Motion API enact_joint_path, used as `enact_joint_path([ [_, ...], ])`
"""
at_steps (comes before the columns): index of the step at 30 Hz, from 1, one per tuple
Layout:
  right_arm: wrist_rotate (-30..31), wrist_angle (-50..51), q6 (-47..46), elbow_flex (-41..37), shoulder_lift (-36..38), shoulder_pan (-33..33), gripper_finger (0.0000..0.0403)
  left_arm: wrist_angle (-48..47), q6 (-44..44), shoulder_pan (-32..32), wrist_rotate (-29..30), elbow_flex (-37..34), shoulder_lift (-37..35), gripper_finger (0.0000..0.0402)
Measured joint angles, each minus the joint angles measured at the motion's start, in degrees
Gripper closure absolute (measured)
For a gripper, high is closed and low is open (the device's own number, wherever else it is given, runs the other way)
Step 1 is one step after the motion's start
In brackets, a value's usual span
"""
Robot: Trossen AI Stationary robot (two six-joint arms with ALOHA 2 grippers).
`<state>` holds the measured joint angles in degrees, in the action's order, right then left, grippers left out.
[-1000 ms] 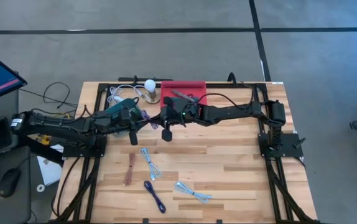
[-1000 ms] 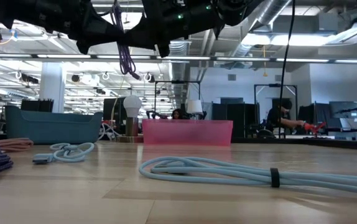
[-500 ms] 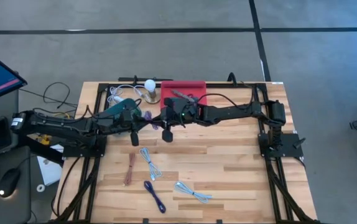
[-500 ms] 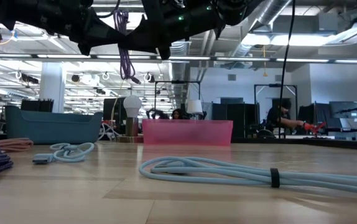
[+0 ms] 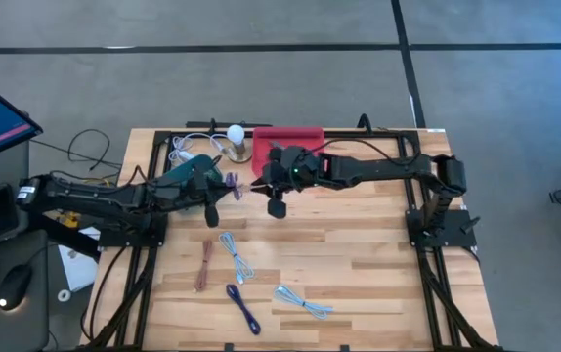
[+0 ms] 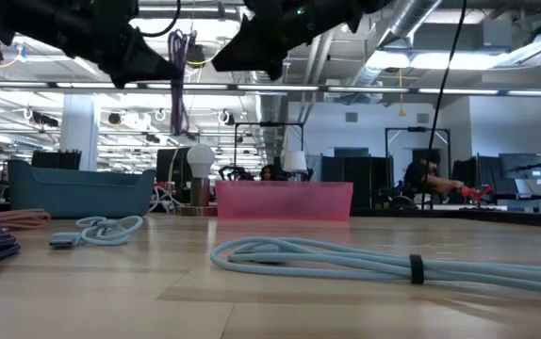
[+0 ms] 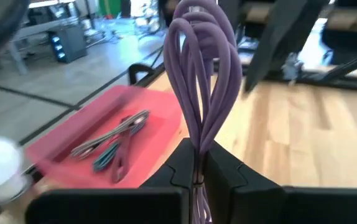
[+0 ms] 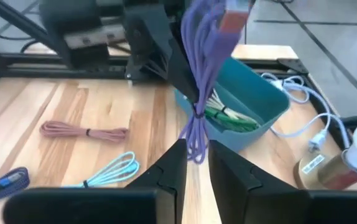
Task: Pick & Place USB Port
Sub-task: Put the violet USB cable into the blue bin
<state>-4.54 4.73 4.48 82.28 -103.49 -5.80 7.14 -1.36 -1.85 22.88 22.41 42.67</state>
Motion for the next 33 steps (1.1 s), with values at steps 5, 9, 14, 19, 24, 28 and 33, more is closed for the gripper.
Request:
enact_joint_path([
  [5,0.0,3.1,1.4,-0.1,2.1,0.1,0.0352,-7.9,-0.9,0.0,5.0,0.0,-5.9,0.0387],
  [9,0.0,5.6,1.9,-0.1,3.8,0.0,0.036,-13.1,-2.0,0.0,7.6,0.0,-10.4,0.0387],
  [14,0.1,7.3,2.1,-0.2,4.6,-0.4,0.0372,-20.1,-3.5,0.0,12.4,0.0,-14.9,0.0387],
  [19,0.0,9.1,2.1,-0.2,5.2,-0.3,0.0384,-24.8,-4.2,0.0,15.4,0.0,-18.5,0.0388],
  [24,0.0,12.2,3.0,-0.2,5.1,-0.3,0.0388,-31.1,-7.5,0.0,18.5,0.0,-20.4,0.0388],
  [28,-0.1,13.3,3.1,-0.2,5.1,-0.3,0.0386,-36.9,-12.2,0.0,19.7,0.0,-21.1,0.0388],
  [33,-0.1,13.7,3.2,-0.2,5.1,-0.2,0.0387,-38.3,-15.9,0.0,21.5,0.0,-21.1,0.0388],
])
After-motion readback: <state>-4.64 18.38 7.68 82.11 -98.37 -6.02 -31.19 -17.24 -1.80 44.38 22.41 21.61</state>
